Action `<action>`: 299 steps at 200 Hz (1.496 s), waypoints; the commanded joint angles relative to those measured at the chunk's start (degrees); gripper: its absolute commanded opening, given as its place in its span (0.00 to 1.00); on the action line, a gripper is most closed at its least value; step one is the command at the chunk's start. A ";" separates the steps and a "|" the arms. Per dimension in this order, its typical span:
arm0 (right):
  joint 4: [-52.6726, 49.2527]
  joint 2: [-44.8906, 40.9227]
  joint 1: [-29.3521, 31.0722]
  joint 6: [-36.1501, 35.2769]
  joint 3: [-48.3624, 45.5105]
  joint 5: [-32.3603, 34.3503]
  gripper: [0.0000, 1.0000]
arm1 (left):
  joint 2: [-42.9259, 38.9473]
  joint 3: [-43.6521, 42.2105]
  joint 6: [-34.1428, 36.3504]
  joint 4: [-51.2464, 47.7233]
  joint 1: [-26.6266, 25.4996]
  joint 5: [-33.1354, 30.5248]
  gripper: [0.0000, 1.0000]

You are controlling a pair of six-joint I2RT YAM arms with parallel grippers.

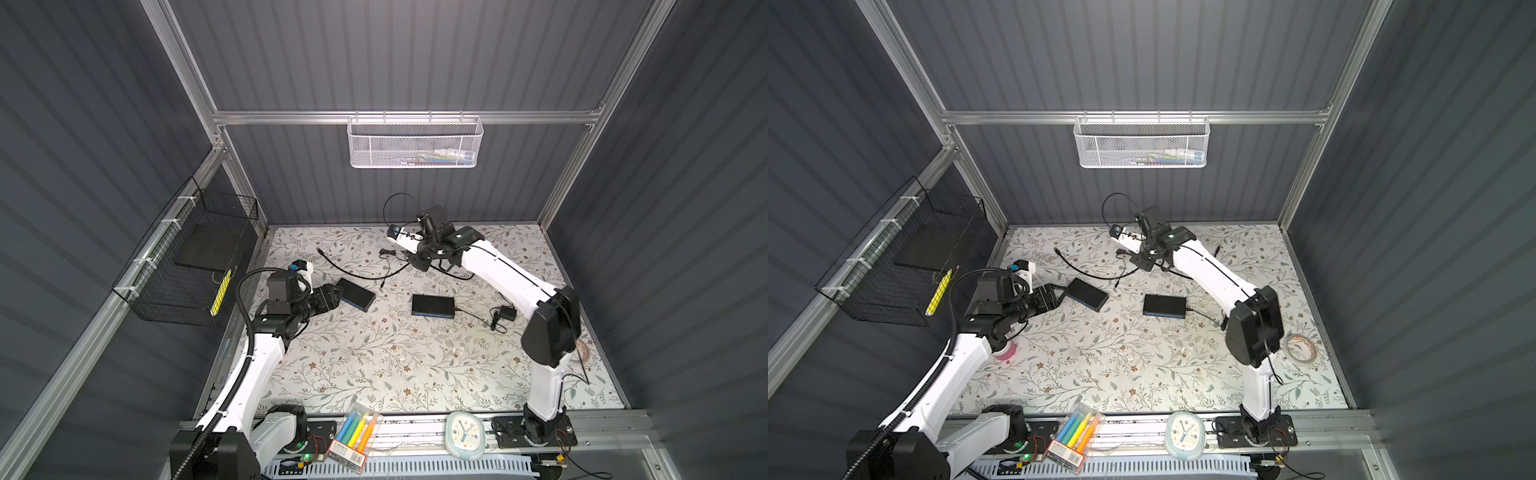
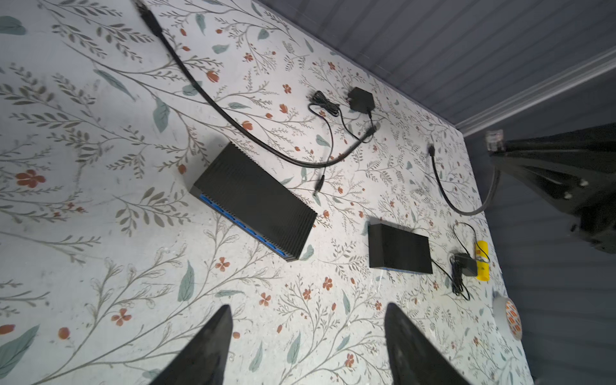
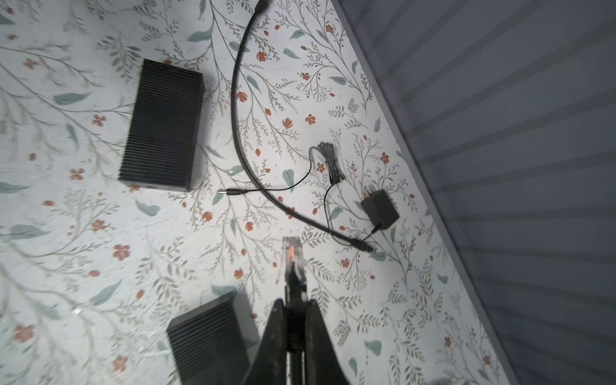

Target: Insert the plug into the switch port

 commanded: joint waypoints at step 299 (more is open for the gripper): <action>20.89 -23.93 -3.18 22.53 -44.18 -33.57 0.00 | 27.36 6.15 1.29 32.43 -27.75 22.02 0.32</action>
